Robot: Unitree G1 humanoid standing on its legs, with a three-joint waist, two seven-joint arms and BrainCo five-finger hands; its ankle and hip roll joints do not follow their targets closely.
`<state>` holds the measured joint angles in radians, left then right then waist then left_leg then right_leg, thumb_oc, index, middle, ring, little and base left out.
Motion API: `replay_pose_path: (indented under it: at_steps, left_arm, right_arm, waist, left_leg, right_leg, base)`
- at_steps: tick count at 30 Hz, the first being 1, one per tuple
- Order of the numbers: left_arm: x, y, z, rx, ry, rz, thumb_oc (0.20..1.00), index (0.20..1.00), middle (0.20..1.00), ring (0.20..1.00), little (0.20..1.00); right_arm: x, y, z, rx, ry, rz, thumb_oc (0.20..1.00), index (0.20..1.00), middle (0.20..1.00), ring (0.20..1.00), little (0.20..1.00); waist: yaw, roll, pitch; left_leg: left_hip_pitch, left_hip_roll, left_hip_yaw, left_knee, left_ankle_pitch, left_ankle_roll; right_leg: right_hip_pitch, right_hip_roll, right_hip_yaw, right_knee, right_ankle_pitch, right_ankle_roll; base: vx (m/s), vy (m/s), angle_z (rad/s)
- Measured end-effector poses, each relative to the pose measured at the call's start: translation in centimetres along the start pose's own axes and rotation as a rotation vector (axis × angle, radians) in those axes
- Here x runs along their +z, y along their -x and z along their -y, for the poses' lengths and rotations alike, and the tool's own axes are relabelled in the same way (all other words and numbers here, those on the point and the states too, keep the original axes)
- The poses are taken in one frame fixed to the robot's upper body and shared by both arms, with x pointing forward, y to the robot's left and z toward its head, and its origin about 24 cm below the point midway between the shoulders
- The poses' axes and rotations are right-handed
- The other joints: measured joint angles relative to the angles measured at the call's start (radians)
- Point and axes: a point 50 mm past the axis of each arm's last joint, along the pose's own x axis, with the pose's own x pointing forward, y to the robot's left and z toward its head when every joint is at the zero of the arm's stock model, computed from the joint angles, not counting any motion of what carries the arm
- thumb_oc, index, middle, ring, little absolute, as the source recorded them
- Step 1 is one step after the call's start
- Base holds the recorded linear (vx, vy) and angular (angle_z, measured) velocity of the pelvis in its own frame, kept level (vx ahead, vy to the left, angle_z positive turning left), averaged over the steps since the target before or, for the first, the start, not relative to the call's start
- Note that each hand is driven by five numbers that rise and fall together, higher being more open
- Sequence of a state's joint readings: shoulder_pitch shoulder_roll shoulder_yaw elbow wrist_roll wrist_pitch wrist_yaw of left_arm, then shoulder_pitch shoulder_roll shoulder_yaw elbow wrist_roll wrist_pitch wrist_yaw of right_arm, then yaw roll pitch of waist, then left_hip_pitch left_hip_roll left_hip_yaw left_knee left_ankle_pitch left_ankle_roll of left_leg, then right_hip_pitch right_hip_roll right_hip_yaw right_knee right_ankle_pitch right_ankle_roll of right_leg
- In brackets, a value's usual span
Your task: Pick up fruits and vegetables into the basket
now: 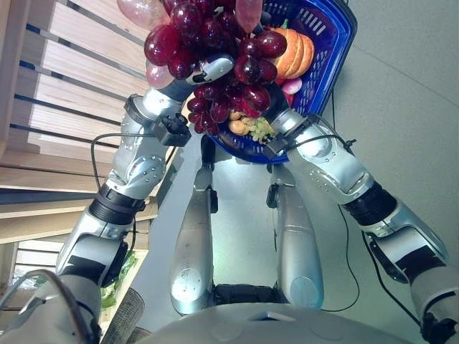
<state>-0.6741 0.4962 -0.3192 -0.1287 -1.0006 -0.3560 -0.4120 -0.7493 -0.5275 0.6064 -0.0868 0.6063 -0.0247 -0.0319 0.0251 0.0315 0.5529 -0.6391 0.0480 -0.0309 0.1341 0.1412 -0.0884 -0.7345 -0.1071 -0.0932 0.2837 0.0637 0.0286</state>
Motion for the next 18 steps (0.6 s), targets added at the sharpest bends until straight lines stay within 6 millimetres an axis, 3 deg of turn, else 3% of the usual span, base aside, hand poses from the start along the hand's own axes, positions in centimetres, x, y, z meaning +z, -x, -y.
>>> replay_pose_path:
  at_steps: [1, 2, 9, 18]
  left_arm:
    - [0.0, 0.0, 0.0, 0.012, -0.001, 0.002, 0.529, 0.529, 0.529, 0.529, 0.529]
    - [0.0, 0.0, -0.1, 0.03, -0.001, 0.003, 1.0, 1.0, 1.0, 1.0, 1.0]
    - [0.2, 0.4, -0.8, 0.228, -0.052, 0.045, 1.0, 1.0, 1.0, 1.0, 1.0]
    - [0.8, 2.6, -2.5, 0.627, -0.235, 0.069, 1.0, 1.0, 1.0, 1.0, 1.0]
  right_arm:
    - [0.0, 0.0, 0.0, 0.002, -0.004, 0.0, 0.2, 0.2, 0.2, 0.2, 0.2]
    - [0.0, 0.0, -0.1, 0.004, -0.005, 0.001, 0.2, 0.2, 0.2, 0.2, 0.2]
    - [0.0, -0.2, -0.4, 0.019, -0.059, 0.005, 0.2, 0.2, 0.2, 0.2, 0.2]
    - [0.0, -0.3, -0.8, 0.024, -0.116, 0.012, 0.2, 0.2, 0.2, 0.2, 0.2]
  waist:
    - [0.0, 0.0, 0.0]
    - [0.001, 0.0, 0.0]
    - [0.003, 0.0, 0.0]
    - [0.033, 0.0, 0.0]
  left_leg:
    - [0.0, 0.0, 0.0, 0.0, 0.0, 0.0]
    - [0.0, 0.0, 0.0, 0.0, 0.0, 0.0]
    - [0.0, 0.0, 0.0, -0.002, 0.0, 0.0]
    - [0.0, 0.0, -0.004, -0.003, 0.0, 0.0]
  right_leg:
    - [0.0, 0.0, 0.0, 0.0, 0.0, 0.0]
    - [0.0, 0.0, 0.0, 0.0, 0.0, 0.0]
    - [0.0, 0.0, -0.001, -0.003, 0.001, -0.001]
    - [0.0, 0.0, -0.004, -0.003, 0.0, 0.0]
  base:
    - [0.0, 0.0, 0.0]
    - [0.0, 0.0, 0.0]
    - [0.0, 0.0, 0.0]
    - [0.0, -0.011, 0.0]
